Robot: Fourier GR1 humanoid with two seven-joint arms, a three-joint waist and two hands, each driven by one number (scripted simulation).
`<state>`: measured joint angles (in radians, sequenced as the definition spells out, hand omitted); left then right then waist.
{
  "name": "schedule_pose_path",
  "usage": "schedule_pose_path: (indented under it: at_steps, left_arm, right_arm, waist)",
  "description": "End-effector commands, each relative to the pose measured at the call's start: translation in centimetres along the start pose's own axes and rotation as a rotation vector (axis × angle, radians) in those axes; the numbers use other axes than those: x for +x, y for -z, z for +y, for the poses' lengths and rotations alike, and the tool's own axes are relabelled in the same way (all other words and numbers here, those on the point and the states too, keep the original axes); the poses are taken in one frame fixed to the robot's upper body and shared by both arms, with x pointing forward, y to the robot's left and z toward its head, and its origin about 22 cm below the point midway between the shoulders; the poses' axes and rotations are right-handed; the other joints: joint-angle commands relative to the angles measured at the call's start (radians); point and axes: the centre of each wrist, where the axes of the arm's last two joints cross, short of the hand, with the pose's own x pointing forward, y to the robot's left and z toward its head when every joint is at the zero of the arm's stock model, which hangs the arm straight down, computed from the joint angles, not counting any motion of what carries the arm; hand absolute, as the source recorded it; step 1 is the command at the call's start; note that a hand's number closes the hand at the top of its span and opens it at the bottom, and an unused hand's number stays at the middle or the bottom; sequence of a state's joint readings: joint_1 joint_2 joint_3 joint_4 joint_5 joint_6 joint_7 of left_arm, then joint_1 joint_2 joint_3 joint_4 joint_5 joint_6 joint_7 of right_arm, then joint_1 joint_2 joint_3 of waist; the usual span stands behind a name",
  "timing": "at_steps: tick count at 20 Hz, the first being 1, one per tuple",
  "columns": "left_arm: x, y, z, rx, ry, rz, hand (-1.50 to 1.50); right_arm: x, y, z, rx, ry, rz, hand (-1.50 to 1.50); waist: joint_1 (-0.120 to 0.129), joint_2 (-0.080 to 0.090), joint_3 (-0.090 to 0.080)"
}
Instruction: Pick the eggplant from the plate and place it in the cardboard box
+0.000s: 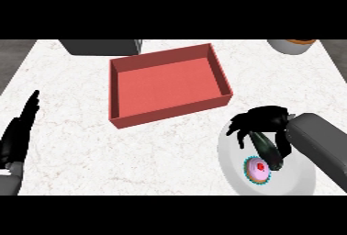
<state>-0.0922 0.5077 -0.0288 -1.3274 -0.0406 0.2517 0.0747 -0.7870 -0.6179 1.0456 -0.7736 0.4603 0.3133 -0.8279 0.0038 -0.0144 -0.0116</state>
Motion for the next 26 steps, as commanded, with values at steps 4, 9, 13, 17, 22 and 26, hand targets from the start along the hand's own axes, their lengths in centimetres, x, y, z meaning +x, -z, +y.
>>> schedule_pose_path:
  at_steps: [4, 9, 13, 17, 22, 26]
  left_arm:
    - [1.4, 1.3, 0.6, 0.013, -0.004, -0.021, 0.0]
    - [-1.9, -0.7, 1.0, 0.052, 0.012, 0.068, 0.0]
    - [-3.1, -1.1, 2.4, 0.097, 0.02, 0.116, 0.0]
    - [-3.4, -1.3, 2.4, 0.076, 0.03, 0.119, 0.0]
    - [-3.7, -1.7, 2.6, 0.081, 0.04, 0.117, 0.0]
    - [-3.9, -1.9, 2.3, 0.073, 0.036, 0.117, 0.0]
  right_arm:
    - [0.1, 3.3, 0.6, -0.101, -0.001, -0.059, 1.5]
    - [-2.7, -2.0, 2.7, -0.415, 0.254, 0.524, 1.5]
    - [-4.1, -4.9, 4.1, -0.651, 0.371, 0.881, 1.5]
    - [-3.1, -3.2, 0.8, -0.852, 0.312, 1.066, 1.5]
    - [-0.5, -1.5, -4.8, -1.123, 0.188, 1.116, 1.5]
    - [3.9, 2.2, -8.9, -1.239, 0.064, 1.016, 1.5]
  waist:
    - [0.004, 0.017, 0.012]
    - [-0.094, -0.026, 0.007]
    - [-0.144, -0.049, 0.003]
    - [-0.138, -0.053, -0.002]
    - [-0.13, -0.055, -0.001]
    - [-0.113, -0.048, 0.001]
